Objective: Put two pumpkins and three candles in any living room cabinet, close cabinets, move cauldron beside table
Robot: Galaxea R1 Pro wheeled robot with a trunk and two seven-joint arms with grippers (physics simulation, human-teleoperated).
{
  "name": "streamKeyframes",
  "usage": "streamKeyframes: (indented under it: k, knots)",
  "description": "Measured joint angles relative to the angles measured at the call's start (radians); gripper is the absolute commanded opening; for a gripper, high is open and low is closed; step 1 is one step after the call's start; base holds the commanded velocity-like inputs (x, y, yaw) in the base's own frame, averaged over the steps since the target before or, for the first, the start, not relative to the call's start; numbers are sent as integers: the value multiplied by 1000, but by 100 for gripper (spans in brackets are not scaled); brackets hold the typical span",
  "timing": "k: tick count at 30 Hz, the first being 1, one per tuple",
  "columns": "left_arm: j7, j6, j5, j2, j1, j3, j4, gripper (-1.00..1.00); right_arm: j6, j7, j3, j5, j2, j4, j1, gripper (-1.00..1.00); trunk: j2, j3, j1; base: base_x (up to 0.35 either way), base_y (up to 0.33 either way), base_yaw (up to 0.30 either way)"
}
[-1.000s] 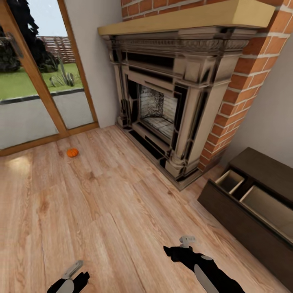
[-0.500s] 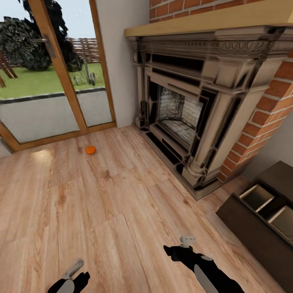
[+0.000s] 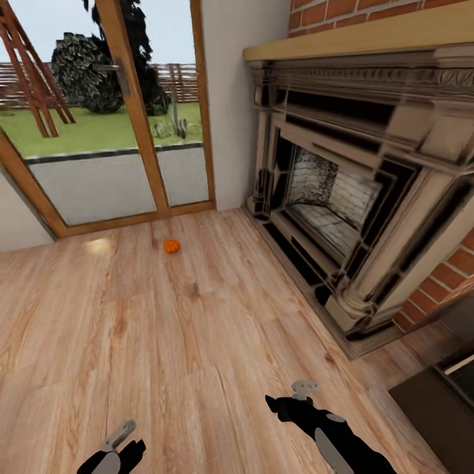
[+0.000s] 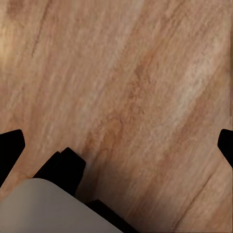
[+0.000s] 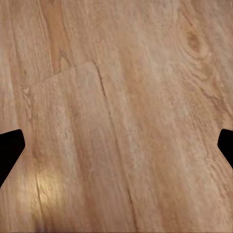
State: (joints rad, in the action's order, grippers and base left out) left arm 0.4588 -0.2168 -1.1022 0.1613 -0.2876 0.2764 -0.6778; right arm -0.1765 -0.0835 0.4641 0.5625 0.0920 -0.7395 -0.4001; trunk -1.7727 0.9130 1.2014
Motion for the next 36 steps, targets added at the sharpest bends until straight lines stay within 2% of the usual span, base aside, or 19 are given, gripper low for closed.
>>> streamKeyframes:
  k: [8,23,36]
  knots:
    - [0,0,0,0,0,0,0,100,43,-3,4,-3,-5,60,0,100,0,-3,0,341,3,269]
    - [0,0,-2,0,0,0,1,100,47,-7,5,-8,-6,66,0,100,0,-3,0,302,141,269]
    - [0,1,0,-6,0,3,1,100,48,-9,3,-7,-4,66,0,100,0,-3,0,319,67,47]
